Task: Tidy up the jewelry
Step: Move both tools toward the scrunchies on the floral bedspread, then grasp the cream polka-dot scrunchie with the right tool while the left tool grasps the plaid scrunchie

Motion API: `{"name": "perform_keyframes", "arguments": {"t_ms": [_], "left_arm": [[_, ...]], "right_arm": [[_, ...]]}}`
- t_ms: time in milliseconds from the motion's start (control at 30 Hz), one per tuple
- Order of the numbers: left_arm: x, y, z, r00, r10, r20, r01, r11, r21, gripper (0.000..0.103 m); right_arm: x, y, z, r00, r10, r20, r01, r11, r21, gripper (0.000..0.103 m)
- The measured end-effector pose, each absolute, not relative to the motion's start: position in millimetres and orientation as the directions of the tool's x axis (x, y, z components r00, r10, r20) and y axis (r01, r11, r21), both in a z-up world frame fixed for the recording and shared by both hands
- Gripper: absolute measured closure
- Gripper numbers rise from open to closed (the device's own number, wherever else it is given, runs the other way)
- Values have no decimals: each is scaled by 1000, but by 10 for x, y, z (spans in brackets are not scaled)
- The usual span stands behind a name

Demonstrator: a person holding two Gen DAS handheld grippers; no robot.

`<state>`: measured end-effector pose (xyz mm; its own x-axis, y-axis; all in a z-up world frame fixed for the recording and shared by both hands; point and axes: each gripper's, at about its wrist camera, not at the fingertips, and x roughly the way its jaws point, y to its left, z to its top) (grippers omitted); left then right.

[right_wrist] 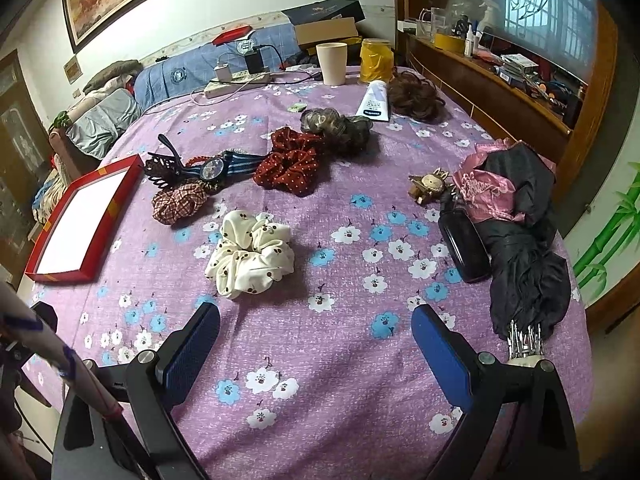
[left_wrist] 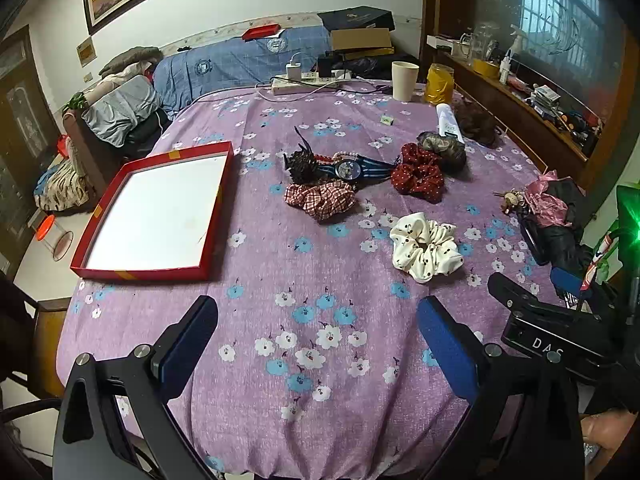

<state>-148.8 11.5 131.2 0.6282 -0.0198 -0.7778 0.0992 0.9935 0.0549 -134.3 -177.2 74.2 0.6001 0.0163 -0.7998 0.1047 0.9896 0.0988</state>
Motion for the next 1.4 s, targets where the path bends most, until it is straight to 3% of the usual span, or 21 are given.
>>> {"name": "perform_keyframes", "arguments": {"t_ms": [467,1400], "left_arm": [[-1299,246,1185,581,21,-814,84,993,85,3],[-161,796,798,486,-48,-873,64,998,-19,4]], "right_arm": [[-1220,-1703,599,575,70,-815,88,985,147,5],[-583,-1475,467,549,48,-834,119,984,135,5]]}}
